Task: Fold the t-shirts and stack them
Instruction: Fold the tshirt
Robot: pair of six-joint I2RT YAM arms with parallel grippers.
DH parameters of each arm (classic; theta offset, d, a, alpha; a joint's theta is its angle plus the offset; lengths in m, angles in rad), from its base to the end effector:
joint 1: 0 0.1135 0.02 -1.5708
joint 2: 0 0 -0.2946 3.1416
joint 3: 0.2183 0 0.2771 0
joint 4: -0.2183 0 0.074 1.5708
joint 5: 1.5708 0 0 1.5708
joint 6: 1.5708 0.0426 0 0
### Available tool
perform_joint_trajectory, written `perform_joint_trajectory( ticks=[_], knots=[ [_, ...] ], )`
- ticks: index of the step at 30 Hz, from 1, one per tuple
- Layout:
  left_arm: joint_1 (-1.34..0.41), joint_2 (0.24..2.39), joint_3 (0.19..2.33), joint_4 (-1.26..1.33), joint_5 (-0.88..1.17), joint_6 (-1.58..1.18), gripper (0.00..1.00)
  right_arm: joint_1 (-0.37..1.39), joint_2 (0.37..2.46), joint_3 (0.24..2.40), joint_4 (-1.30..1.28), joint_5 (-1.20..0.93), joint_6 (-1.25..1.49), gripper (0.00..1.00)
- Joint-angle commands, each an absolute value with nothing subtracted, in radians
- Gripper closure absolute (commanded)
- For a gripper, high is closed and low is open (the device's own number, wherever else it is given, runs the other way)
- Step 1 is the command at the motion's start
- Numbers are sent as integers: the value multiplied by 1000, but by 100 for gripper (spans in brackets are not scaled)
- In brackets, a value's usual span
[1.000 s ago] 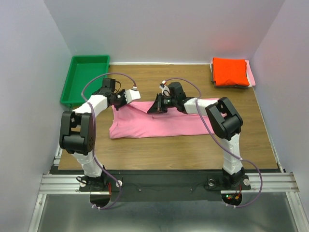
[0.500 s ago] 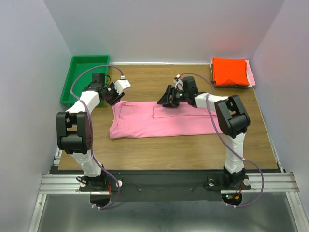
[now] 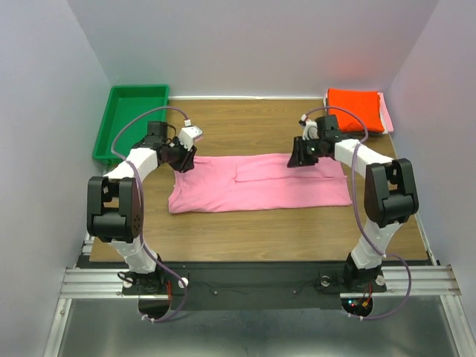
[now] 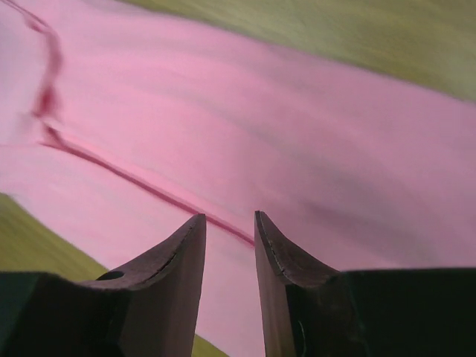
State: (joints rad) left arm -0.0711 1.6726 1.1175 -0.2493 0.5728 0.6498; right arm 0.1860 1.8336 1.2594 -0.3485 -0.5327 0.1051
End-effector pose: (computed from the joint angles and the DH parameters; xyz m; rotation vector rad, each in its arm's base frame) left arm 0.3850 -0.0506 0.2359 1.0350 1.9947 -0.3732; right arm 0.4118 0.0995 0.2132 -0.3257 2.4562 0.7863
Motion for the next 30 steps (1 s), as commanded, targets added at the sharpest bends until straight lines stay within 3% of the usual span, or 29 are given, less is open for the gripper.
perform_joint_trajectory(
  ticks=[1,11,15,21,24,26,30],
  knots=[
    [-100,1681,1069,-238,546,549,59,134,1799,1206,-514,-390,-120,62],
    [-115,1890,1192,-253,401,486,62,117,1904,1108,-525,-331,-114,66],
    [-124,2067,1365,-299,347,506,65,144,1876,1054,-566,-442,-113,75],
    [-184,2301,1977,-452,320,563,63,261,1778,1077,-742,-739,-156,73],
    [-183,2306,2135,-489,359,525,62,253,1718,1149,-775,-712,-163,71],
    [-183,2231,2116,-467,376,506,62,233,1681,1183,-773,-669,-176,68],
    [-183,2022,1807,-321,440,436,62,230,1701,1259,-767,-528,-227,67]
  ],
)
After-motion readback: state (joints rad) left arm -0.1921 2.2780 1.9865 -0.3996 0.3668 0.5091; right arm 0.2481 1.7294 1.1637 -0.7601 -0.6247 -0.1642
